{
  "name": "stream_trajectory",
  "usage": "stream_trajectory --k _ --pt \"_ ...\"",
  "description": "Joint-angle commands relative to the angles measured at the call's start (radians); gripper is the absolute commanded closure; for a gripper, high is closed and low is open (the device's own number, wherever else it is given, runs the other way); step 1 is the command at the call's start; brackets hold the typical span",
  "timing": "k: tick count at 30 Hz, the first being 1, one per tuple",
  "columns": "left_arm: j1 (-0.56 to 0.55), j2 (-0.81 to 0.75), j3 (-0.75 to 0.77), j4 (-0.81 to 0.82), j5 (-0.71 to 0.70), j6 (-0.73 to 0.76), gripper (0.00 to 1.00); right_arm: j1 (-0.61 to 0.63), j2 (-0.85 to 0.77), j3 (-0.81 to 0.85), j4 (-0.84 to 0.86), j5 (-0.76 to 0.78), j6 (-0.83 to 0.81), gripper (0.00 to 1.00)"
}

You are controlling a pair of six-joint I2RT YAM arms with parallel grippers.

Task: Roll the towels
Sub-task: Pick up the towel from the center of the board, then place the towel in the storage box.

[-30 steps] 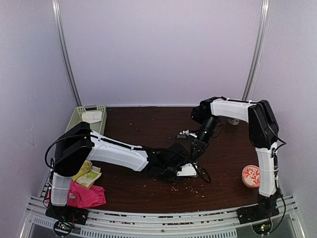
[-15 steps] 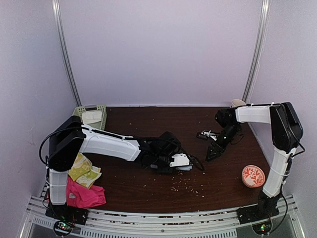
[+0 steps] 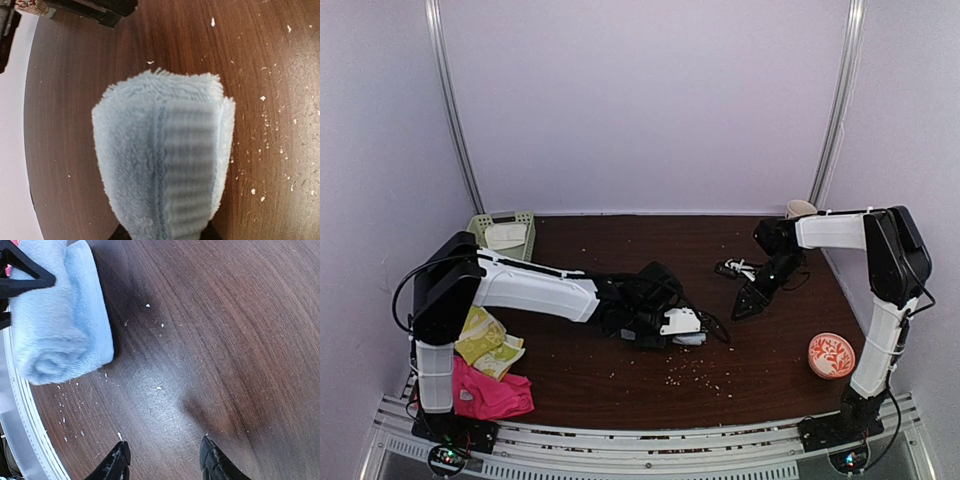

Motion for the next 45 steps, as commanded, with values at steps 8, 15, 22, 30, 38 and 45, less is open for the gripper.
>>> stream_trajectory --k 8,15,22,30,38,45 --pt "0.093 -0.200 -0.082 0.065 0.033 0.001 1.00 0.001 0.000 0.023 0.006 -0.023 -0.003 0.52" --pt "0.197 -0.301 -0.150 0.088 -0.032 0.038 1.00 0.001 -0.001 0.023 0.001 -0.031 -0.007 0.52" --pt "0.344 -0.414 -0.202 0.158 -0.133 0.106 1.00 0.001 0.002 0.019 -0.006 -0.038 -0.013 0.52" --pt "0.556 -0.469 -0.234 0.248 -0.160 0.188 1.00 0.001 0.005 0.014 -0.008 -0.041 -0.017 0.53" --pt "0.756 -0.488 -0.268 0.388 -0.138 0.309 1.00 0.001 0.031 0.033 -0.031 -0.059 -0.024 0.53" --pt "0.907 -0.416 -0.204 0.440 -0.064 0.378 1.00 0.001 0.041 0.034 -0.040 -0.066 -0.029 0.53"
